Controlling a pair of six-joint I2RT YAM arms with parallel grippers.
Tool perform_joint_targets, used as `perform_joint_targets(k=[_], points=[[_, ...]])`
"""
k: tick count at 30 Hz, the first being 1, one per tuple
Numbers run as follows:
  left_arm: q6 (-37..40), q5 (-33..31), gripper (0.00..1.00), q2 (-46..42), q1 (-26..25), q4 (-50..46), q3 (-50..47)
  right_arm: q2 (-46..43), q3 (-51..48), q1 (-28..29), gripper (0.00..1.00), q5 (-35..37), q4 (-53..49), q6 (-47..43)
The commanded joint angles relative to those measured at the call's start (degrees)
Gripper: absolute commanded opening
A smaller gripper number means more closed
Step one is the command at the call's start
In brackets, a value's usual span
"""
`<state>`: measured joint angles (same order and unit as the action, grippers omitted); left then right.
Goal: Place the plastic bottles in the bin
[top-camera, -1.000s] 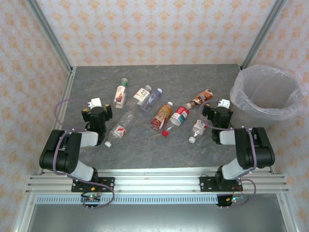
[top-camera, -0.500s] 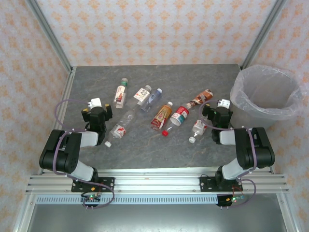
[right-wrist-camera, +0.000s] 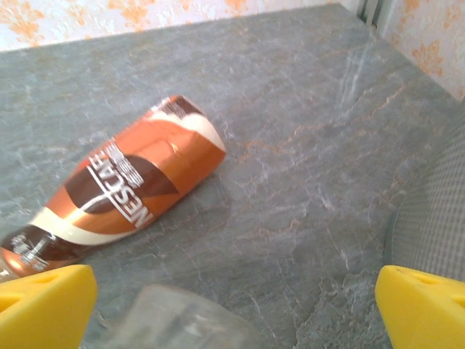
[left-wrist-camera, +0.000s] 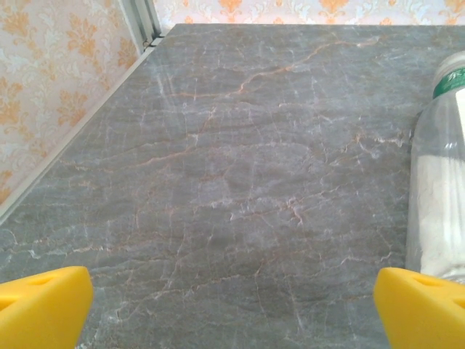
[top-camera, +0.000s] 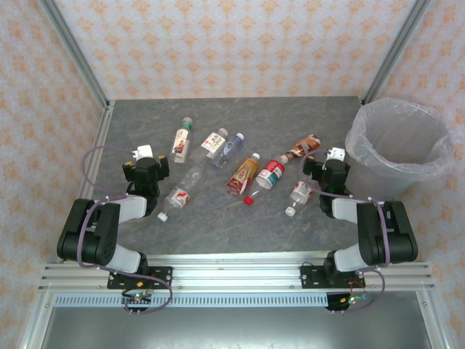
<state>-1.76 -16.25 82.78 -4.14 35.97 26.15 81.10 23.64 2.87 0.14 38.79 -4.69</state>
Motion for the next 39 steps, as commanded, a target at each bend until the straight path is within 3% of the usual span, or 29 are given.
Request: perform_joint_targets(k=[1, 6, 11, 14, 18, 22, 27, 33, 39], points=[[0.30, -0.14, 1.00, -3.97, -0.43, -6.13, 2.24, -4.35, 2.82, 0.64, 0.99, -1.82, -6.12, -1.77], [-4.05, -5.63, 1.00, -10.05, -0.63, -16.61, 5.73, -8.61, 6.73, 1.26, 0.99, -5.59, -15.34, 2.63], [-17.56, -9.30, 1.00, -14.16, -0.90, -35.89, 13.92, -9.64, 8.53, 2.13, 0.99, -9.60, -16.14, 10.25], [-25.69, -4.63, 1.00, -13.18, -1.03, -50.29, 20.33, -8.97, 10.05, 2.70, 0.99, -12.74, -16.97, 15.11], [-27.81, 7.74, 1.00, -12.75, -3.03, -60.36, 23.21, -6.99, 12.06, 3.91, 0.99, -16.16, -17.14, 18.68], [-27.59, 14.40, 1.00, -14.67, -7.33, -64.28, 20.78, -5.25, 13.81, 5.18, 0.99, -16.44, -17.89, 18.78], [-28.56, 14.07, 1.00, -15.11, -11.55, -69.42, 17.01, -4.70, 15.29, 6.31, 0.99, -17.19, -19.38, 18.22], [-28.43, 21.44, 1.00, -15.44, -13.41, -62.80, 11.52, -4.72, 14.99, 6.88, 0.99, -17.45, -17.81, 18.18], [-25.60, 18.91, 1.00, -11.21, -19.23, -61.36, 11.44, -5.52, 14.51, 7.15, 0.99, -17.35, -18.50, 18.20]])
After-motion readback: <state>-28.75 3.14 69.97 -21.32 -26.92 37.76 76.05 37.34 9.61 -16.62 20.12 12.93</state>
